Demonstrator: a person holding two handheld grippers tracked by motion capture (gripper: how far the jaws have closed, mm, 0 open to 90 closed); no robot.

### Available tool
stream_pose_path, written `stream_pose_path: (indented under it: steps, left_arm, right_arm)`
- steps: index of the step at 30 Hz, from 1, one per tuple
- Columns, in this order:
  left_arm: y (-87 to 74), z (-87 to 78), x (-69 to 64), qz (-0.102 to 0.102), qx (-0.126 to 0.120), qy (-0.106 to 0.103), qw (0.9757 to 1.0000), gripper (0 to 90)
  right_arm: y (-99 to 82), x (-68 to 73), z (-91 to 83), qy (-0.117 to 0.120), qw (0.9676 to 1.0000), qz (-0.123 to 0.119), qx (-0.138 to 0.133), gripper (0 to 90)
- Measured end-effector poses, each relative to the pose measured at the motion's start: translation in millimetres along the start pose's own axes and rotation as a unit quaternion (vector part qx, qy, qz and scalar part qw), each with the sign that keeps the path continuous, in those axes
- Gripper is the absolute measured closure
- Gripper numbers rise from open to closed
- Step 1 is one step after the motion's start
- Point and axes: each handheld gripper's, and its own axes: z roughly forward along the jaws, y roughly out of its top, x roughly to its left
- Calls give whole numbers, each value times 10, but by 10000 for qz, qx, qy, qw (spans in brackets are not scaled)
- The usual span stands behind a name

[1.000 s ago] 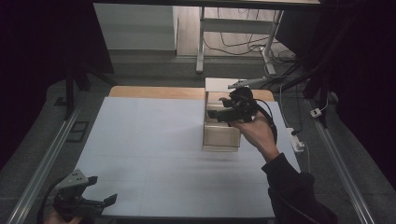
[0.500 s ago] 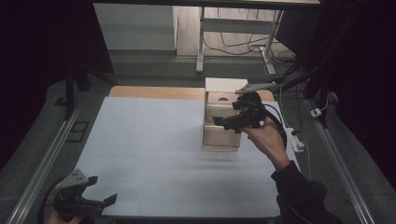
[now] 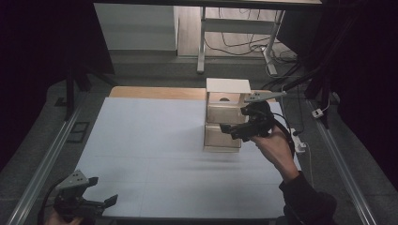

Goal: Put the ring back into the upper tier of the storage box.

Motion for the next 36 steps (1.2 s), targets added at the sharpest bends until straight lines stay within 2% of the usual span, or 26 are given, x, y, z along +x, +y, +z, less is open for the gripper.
stream_pose_path:
  steps: [20,36]
  left_arm:
    - [-1,-3,0,3,-7,6,10000,0]
    - [-2,-5,2,-1,-11,3,10000,0]
  right_arm:
    - [-319,101,-109,8,10000,-39,-10,0]
    - [-641,148,-175,-158,9998,-15,-85,0]
